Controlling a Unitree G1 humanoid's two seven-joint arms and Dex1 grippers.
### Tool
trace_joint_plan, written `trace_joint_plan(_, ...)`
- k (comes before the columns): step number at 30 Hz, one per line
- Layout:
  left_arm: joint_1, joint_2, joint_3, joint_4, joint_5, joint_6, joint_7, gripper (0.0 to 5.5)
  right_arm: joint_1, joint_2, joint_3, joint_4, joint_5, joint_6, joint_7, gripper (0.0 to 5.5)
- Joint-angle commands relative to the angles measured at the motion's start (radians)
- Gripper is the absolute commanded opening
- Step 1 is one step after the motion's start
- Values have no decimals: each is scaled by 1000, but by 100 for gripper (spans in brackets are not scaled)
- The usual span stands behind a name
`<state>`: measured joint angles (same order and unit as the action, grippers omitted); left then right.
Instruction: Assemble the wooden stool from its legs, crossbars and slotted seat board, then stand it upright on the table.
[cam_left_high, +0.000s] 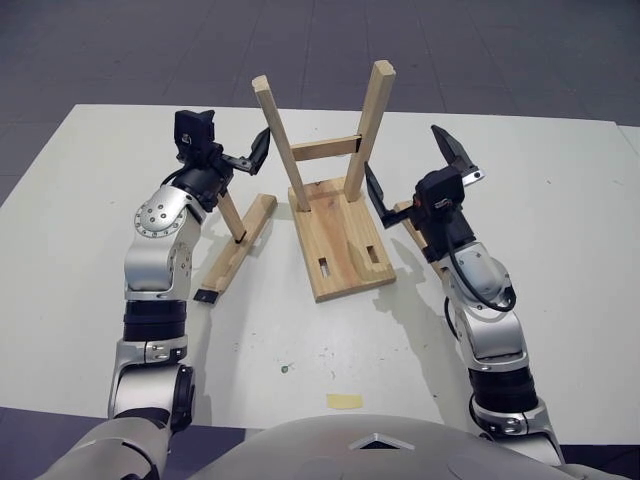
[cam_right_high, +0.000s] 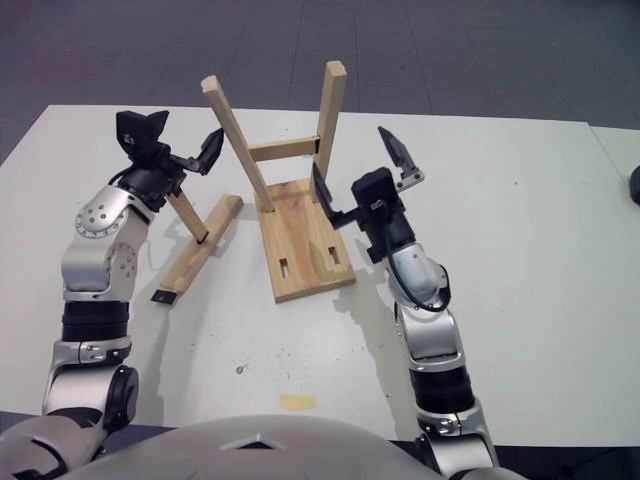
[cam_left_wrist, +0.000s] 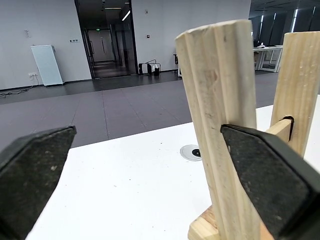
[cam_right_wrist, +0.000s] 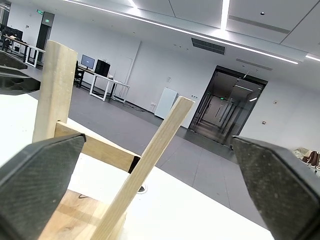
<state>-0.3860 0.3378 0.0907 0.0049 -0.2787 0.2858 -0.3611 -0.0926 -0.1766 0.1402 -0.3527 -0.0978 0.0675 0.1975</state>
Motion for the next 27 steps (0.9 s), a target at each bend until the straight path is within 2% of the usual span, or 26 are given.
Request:
trace_joint_plan(1,55,26,8,-22,-3,81,-10,539,5,3,-1,4,-8,-6,-7,540)
trace_joint_plan(8,106,30,21,-75,4,103,-2,539,-5,2,-10,8,-8,-8,-15,540)
trace_joint_plan(20,-87,27,92,-168,-71,187,59,539,-11,-1,-11,4,-6,0,-11,540)
trace_joint_plan(27,-97,71,150,-203,-89,218,69,539,-10,7,-25,-13,9,16,-16,540)
